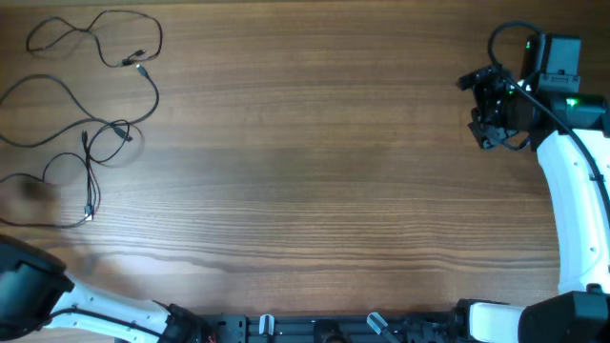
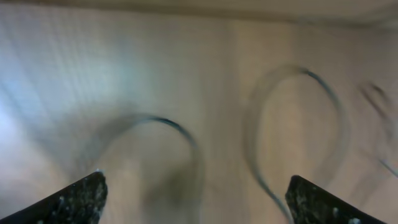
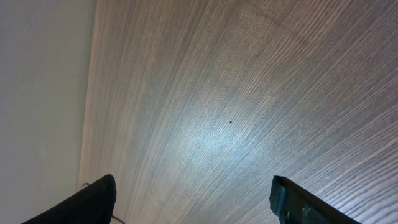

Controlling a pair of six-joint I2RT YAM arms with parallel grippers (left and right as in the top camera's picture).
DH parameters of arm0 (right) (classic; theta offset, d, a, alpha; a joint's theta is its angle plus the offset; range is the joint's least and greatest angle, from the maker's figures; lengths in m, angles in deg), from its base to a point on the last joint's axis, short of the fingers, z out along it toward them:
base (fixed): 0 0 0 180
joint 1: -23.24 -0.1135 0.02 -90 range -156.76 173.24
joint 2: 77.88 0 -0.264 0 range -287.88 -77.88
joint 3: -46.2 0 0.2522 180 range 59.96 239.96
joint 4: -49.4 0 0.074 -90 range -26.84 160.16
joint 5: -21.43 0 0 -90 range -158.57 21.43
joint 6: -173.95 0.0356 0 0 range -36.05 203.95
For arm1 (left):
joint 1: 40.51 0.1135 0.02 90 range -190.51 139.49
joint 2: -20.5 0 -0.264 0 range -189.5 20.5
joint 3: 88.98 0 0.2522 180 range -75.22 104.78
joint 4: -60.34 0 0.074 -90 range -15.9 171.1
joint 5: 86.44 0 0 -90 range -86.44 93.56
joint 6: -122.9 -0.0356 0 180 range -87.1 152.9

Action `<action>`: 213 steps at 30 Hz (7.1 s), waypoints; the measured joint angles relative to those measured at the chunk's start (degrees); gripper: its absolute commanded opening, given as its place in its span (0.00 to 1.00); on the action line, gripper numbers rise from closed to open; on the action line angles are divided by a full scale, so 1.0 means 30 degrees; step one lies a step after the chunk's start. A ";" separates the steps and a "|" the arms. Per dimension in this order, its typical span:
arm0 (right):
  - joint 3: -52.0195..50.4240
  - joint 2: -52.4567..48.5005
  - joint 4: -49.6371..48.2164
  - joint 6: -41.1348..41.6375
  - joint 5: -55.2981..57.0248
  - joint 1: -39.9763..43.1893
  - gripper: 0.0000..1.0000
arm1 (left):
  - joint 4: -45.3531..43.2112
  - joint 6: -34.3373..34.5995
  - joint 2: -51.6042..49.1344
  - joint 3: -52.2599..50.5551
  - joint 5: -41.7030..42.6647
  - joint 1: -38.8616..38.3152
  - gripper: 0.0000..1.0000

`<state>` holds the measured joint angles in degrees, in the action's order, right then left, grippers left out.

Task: Untangle cables

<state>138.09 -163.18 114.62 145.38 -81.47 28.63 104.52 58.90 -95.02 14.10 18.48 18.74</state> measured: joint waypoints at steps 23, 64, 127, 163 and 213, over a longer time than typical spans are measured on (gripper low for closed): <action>0.0000 0.0000 -0.0335 0.0007 -0.0051 0.0000 0.81 | 0.6732 -0.9785 -0.1486 0.0189 -0.8495 -1.4200 0.49; 0.0000 0.0000 -0.0386 0.0000 -0.0051 0.0000 0.81 | 0.6987 -0.9865 -0.1880 0.0175 -0.7373 -1.3559 0.45; -0.1902 0.8896 0.0495 -0.9887 0.3184 0.0000 0.81 | 1.2794 -0.9653 1.1912 0.1472 0.3971 -1.6589 1.00; -0.4758 1.0790 0.2907 -1.0389 0.4335 0.0000 1.00 | 0.6987 -0.9559 2.3941 -0.9938 0.4000 -1.6589 1.00; -2.5879 2.8101 -1.7172 -1.7850 0.2339 -0.0969 1.00 | 0.6994 -0.9559 2.3868 -0.9974 0.4000 -1.6589 1.00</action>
<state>60.45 -78.87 63.11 91.83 -74.46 25.72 125.50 30.23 -23.42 -15.82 30.47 -31.03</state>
